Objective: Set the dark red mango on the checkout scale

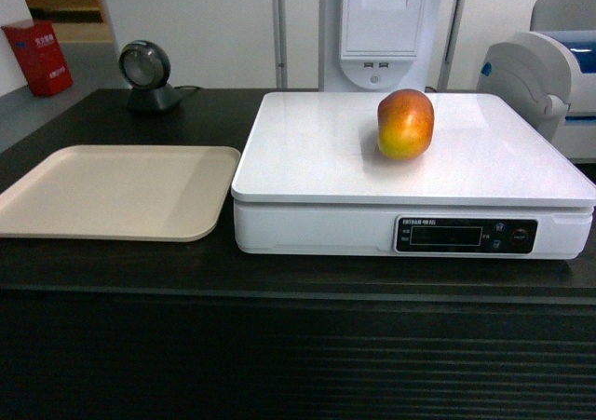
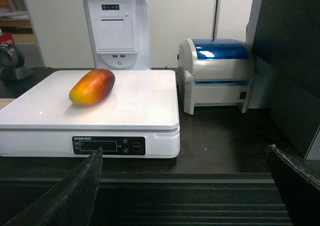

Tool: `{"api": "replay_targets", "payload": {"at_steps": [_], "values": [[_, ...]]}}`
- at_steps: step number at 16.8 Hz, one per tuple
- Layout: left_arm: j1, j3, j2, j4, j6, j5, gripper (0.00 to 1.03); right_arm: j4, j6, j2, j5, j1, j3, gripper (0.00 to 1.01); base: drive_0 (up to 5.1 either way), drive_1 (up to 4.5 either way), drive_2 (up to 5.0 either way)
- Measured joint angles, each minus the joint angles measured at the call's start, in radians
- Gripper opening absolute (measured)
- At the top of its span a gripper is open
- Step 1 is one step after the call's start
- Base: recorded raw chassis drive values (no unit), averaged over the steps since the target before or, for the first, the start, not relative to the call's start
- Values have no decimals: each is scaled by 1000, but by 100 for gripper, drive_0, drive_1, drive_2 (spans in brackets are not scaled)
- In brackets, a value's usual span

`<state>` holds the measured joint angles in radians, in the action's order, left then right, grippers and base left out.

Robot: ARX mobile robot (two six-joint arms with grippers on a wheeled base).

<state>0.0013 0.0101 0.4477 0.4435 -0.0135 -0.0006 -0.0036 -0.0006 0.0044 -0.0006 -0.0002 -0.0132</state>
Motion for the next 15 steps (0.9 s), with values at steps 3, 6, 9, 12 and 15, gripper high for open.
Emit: {"api": "replay_targets", "payload": {"at_steps": [3,6,9,12,15], "values": [[0,0,-82,-83,0,0,2,0,0,0,0,0,0,98,0,0,0],[0,0,-151,-145,0,0,2,0,0,0,0,0,0,98,0,0,0],[0,0,-201,-196,0,0,2,0,0,0,0,0,0,98,0,0,0],[0,0,-256,-252,0,0,2,0,0,0,0,0,0,98,0,0,0],[0,0,-362,-407,0,0,2,0,0,0,0,0,0,98,0,0,0]]}}
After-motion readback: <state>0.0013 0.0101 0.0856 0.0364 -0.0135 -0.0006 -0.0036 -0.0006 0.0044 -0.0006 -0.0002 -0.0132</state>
